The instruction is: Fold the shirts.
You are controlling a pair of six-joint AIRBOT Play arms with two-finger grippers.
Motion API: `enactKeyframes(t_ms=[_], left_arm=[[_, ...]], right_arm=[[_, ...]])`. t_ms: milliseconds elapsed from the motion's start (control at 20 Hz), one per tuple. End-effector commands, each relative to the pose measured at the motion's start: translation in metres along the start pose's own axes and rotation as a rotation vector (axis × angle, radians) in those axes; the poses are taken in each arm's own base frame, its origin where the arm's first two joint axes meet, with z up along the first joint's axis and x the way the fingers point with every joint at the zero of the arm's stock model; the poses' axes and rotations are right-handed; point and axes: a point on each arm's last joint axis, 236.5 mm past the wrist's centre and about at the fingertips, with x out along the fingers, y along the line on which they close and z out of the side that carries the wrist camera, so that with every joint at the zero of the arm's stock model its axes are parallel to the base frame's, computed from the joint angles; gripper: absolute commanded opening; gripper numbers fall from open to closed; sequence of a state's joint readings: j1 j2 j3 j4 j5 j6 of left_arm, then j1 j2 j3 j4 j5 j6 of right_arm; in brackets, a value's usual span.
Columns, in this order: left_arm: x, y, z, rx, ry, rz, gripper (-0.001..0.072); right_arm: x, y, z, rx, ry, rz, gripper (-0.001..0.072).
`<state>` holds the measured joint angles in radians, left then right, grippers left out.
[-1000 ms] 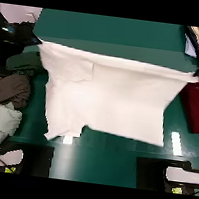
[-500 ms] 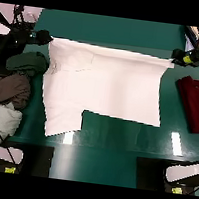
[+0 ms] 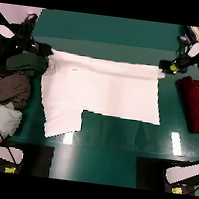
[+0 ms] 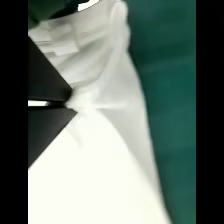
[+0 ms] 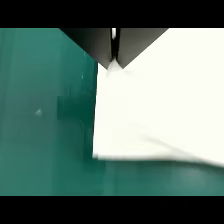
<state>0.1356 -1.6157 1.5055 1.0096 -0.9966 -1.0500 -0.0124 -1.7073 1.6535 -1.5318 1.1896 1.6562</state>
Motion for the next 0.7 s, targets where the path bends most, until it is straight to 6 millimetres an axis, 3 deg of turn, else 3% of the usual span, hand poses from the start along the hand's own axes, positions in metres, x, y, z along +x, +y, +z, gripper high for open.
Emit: enactKeyframes(t_ms=[0,250,350,400,550,650], left_arm=[[-0.004,0.006,-0.050,0.065,0.213,0.015,0.0024],[-0.002,0.003,-0.070,-0.002,0.274,0.005,0.0034],[-0.005,0.009,-0.077,-0.067,0.306,0.039,0.0455],[-0.010,0.012,-0.085,-0.107,0.344,0.057,0.0502],[-0.039,0.019,-0.109,-0.210,0.430,0.050,0.0501],[-0.064,0.019,-0.126,-0.273,0.429,0.038,0.0501]], right_arm=[[0.023,0.011,-0.039,-0.039,0.113,-0.012,0.0010],[0.030,0.024,-0.061,-0.039,0.180,0.017,0.0028],[0.026,0.023,-0.069,-0.017,0.217,0.037,0.0403],[0.021,0.019,-0.075,-0.005,0.243,0.037,0.0406],[-0.012,0.008,-0.087,-0.028,0.275,0.075,0.0376],[-0.039,0.016,-0.101,-0.006,0.274,0.190,0.0376]])
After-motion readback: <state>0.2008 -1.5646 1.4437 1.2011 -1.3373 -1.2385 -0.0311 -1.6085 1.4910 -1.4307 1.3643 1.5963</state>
